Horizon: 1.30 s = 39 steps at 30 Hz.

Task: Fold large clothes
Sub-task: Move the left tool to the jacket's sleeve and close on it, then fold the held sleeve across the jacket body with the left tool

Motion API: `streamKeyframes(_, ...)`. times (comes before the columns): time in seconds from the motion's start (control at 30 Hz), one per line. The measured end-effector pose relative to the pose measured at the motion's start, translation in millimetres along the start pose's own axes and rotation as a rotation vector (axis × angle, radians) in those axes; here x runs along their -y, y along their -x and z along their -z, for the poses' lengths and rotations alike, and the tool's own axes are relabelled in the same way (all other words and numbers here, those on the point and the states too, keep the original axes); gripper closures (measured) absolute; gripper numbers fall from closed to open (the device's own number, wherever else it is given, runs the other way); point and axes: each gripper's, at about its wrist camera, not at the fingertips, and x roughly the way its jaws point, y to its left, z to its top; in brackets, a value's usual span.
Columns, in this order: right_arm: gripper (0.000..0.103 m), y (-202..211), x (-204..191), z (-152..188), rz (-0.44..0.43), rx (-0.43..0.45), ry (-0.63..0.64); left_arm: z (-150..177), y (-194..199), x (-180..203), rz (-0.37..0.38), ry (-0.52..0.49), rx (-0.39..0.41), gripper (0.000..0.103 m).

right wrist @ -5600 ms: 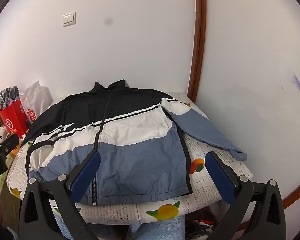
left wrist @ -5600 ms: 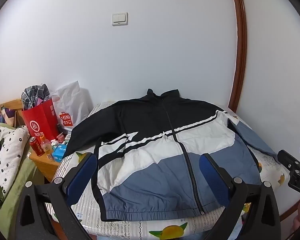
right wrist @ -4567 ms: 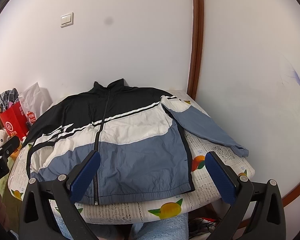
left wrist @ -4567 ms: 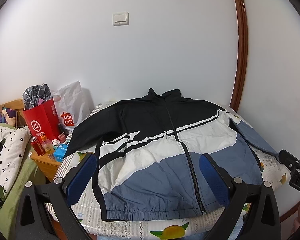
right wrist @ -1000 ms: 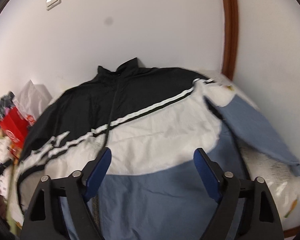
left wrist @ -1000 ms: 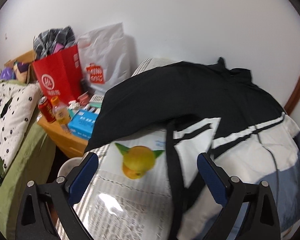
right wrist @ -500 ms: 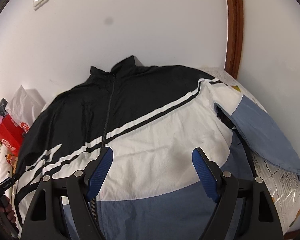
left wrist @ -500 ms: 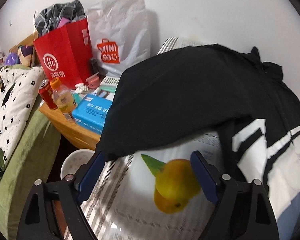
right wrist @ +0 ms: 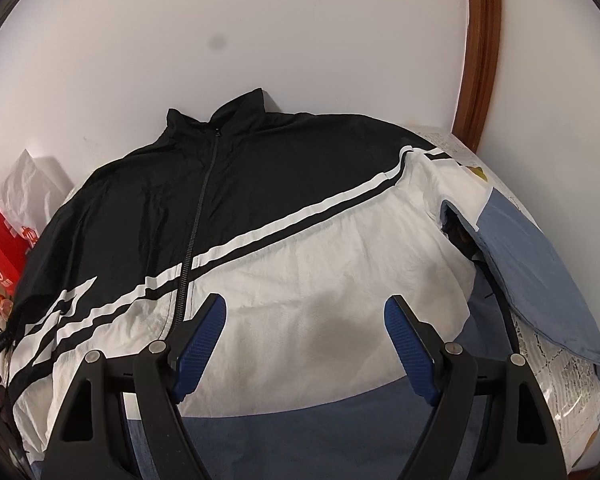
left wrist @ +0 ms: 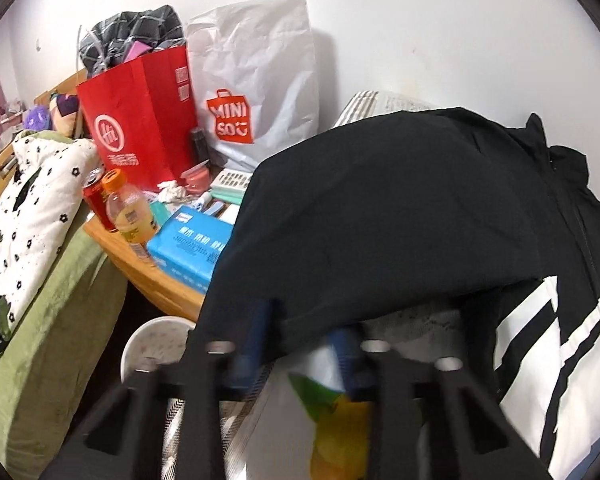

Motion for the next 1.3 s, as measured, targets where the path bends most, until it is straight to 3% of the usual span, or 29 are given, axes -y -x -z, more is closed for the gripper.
streamKeyframes(0.1, 0.022, 4, 2, -4, -0.037, -0.004, -0.013, -6, 2, 0, -0.001, 0.017, 0.002, 0.097)
streamKeyframes(0.4, 0.022, 27, -2, -10, -0.064, 0.042, 0.045, -35, 63, 20, 0.038, -0.017, 0.123, 0.097)
streamKeyframes(0.67, 0.022, 41, 5, -4, -0.090, 0.053, 0.094, -56, 91, 72, 0.169, -0.073, 0.155, 0.097)
streamKeyframes(0.97, 0.022, 37, 43, 11, -0.086, 0.023, 0.049, -52, 100, 160, 0.352, -0.188, 0.119, 0.098)
streamKeyframes(1.13, 0.022, 32, 66, 21, -0.068, 0.007, 0.026, -33, 94, 215, 0.424, -0.278, 0.066, 0.098)
streamKeyframes(1.3, 0.022, 28, 76, 30, -0.047, 0.004, 0.035, -5, 69, 249, 0.387, -0.346, -0.050, 0.098)
